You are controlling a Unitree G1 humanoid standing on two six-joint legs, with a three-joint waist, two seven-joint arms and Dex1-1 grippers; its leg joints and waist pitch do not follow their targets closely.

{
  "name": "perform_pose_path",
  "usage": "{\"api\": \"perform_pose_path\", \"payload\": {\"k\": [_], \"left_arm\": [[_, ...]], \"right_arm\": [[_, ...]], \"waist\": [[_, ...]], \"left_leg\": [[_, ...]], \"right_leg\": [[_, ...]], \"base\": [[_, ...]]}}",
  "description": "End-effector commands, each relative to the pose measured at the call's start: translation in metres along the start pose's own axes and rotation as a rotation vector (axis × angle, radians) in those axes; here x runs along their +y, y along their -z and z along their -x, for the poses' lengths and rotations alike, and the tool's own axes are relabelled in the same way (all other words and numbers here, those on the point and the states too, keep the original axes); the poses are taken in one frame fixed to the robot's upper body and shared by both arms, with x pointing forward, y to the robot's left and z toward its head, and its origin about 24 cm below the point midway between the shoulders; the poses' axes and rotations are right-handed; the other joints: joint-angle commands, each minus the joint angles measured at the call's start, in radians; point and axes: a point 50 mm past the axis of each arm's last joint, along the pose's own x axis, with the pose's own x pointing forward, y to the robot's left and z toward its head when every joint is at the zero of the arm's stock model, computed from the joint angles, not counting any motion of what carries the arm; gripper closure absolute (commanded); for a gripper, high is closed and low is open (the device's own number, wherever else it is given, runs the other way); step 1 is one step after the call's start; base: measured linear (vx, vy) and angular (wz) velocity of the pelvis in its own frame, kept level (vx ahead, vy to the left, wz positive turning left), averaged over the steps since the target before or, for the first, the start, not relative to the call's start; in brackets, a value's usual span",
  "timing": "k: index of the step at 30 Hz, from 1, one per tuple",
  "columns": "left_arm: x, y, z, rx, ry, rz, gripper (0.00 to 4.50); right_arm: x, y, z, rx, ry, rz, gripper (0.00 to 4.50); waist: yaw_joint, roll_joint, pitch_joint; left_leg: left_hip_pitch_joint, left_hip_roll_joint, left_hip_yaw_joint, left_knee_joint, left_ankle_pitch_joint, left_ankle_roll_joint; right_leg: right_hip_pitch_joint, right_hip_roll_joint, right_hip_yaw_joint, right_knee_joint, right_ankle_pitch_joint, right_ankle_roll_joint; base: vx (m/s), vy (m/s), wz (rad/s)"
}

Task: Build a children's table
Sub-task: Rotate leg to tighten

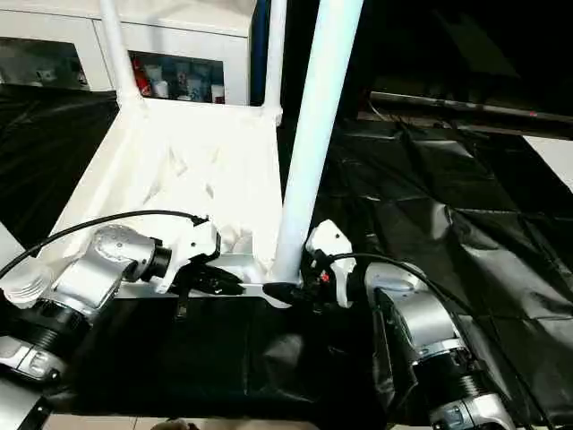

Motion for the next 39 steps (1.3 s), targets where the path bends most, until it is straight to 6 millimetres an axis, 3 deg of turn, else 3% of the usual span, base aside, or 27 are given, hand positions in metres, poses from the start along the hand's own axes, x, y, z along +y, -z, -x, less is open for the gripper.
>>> {"api": "perform_pose_path", "payload": {"k": [1, 9, 19, 22, 24, 28, 30, 33, 37, 39], "left_arm": [[-0.007, -0.004, -0.008, -0.044, 0.058, -0.006, 4.5], [-0.008, -0.002, -0.005, -0.041, 0.053, 0.001, 4.5], [-0.004, -0.002, -0.013, -0.042, -0.03, 0.016, 4.5], [0.01, -0.01, -0.028, -0.043, -0.196, 0.052, 4.5], [0.014, -0.014, -0.035, -0.041, -0.245, 0.074, 4.5], [0.014, -0.023, -0.05, -0.046, -0.26, 0.091, 4.5], [0.012, -0.032, -0.065, -0.052, -0.271, 0.105, 4.5], [0.01, -0.04, -0.08, -0.056, -0.29, 0.114, 4.5], [0.009, -0.043, -0.082, -0.06, -0.289, 0.104, 4.5], [0.011, -0.041, -0.079, -0.057, -0.296, 0.105, 4.5]], "right_arm": [[0.001, -0.004, 0.0, -0.002, -0.017, 0.016, 1.28], [0.003, -0.003, -0.002, -0.006, -0.037, 0.003, 1.93], [0.005, 0.005, -0.007, -0.018, 0.016, -0.037, 2.01], [-0.008, 0.014, -0.021, -0.015, 0.251, -0.098, 2.01], [-0.012, 0.018, -0.028, -0.01, 0.333, -0.148, 2.01], [-0.014, 0.018, -0.043, -0.015, 0.433, -0.23, 2.02], [-0.016, 0.014, -0.061, -0.005, 0.554, -0.286, 2.02], [-0.015, 0.005, -0.078, 0.003, 0.59, -0.264, 2.02], [-0.011, -0.004, -0.086, -0.03, 0.538, -0.225, 2.02], [-0.012, -0.005, -0.084, -0.039, 0.528, -0.222, 1.34]], "waist": [[-0.001, -0.002, -0.051], [0.0, -0.002, -0.052], [-0.002, 0.0, -0.053], [-0.006, -0.002, -0.046], [-0.015, -0.007, -0.045], [-0.026, -0.004, -0.044], [-0.035, 0.0, -0.046], [-0.043, 0.001, -0.046], [-0.041, 0.001, -0.05], [-0.039, -0.001, -0.051]], "left_leg": [[0.023, 0.046, -0.019, -0.067, -0.269, 0.003], [0.022, 0.045, -0.019, -0.065, -0.25, 0.007], [0.022, 0.044, -0.018, -0.063, -0.249, 0.007], [0.026, 0.044, -0.02, -0.068, -0.31, -0.022], [0.025, 0.041, -0.028, -0.071, -0.361, -0.052], [0.029, 0.041, -0.032, -0.072, -0.391, -0.051], [0.023, 0.041, -0.037, -0.077, -0.391, -0.064], [0.028, 0.038, -0.035, -0.076, -0.41, -0.069], [0.023, 0.038, -0.032, -0.074, -0.38, -0.044], [0.021, 0.037, -0.029, -0.072, -0.354, -0.032]], "right_leg": [[0.025, -0.056, 0.036, -0.071, -0.175, -0.202], [0.027, -0.056, 0.036, -0.067, -0.152, -0.207], [0.026, -0.055, 0.036, -0.066, -0.141, -0.213], [0.018, -0.059, 0.037, -0.079, -0.254, -0.196], [0.02, -0.064, 0.034, -0.089, -0.398, -0.155], [0.011, -0.064, 0.035, -0.101, -0.459, -0.126], [0.013, -0.061, 0.032, -0.097, -0.445, -0.122], [0.006, -0.057, 0.032, -0.1, -0.425, -0.124], [0.013, -0.055, 0.036, -0.094, -0.334, -0.136], [0.017, -0.054, 0.036, -0.09, -0.288, -0.147]], "base": [[0.0, 0.0, 0.0], [0.0, 0.0, 0.0], [0.0, 0.0, 0.0], [0.0, 0.0, 0.0], [0.0, 0.0, 0.0], [0.0, 0.0, 0.0], [0.0, 0.0, 0.0], [0.0, 0.0, 0.0], [0.0, 0.0, 0.0], [0.0, 0.0, 0.0]]}}
